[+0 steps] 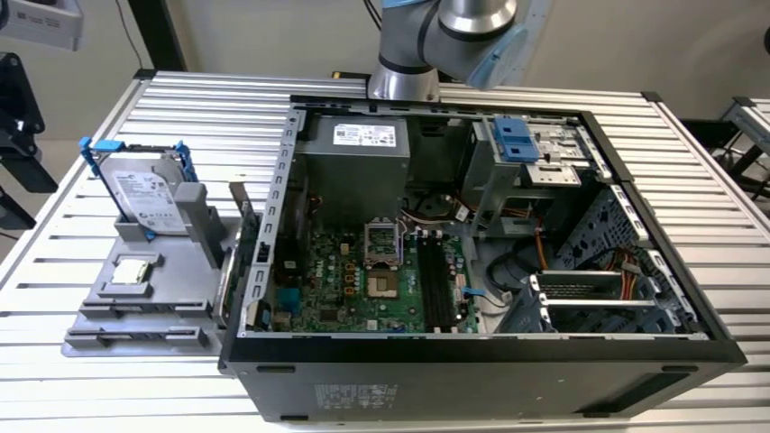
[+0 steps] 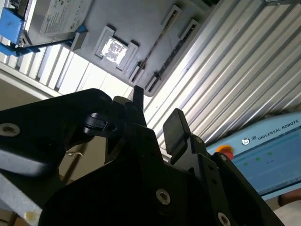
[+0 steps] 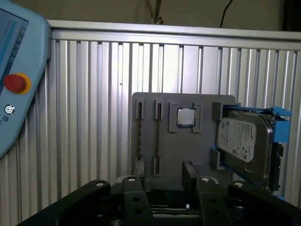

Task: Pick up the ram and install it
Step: 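Pick up the ram and move it above insertion slot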

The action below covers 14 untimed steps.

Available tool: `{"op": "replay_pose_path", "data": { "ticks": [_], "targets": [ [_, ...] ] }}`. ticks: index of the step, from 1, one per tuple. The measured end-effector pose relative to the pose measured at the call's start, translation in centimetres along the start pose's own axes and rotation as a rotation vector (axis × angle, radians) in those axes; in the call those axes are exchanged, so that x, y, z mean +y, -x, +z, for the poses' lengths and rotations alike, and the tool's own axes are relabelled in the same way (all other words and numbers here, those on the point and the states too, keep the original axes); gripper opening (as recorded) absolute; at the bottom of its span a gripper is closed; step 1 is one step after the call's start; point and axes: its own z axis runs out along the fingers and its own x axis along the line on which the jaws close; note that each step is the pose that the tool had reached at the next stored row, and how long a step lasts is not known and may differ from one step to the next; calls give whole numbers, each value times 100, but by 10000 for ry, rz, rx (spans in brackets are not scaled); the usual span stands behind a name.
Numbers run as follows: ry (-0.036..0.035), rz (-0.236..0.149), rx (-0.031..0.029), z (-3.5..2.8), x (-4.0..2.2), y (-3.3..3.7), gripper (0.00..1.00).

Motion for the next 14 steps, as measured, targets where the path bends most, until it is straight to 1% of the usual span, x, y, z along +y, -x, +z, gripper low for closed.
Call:
{"op": "replay_pose_path", "data": {
  "ticks": [7,9,14],
  "targets": [
    [-2,8,-1,5,0,0,100],
    [-1,10,0,22,0,-1,100],
    [21,24,11,91,-1,-4,100]
  ]
}}
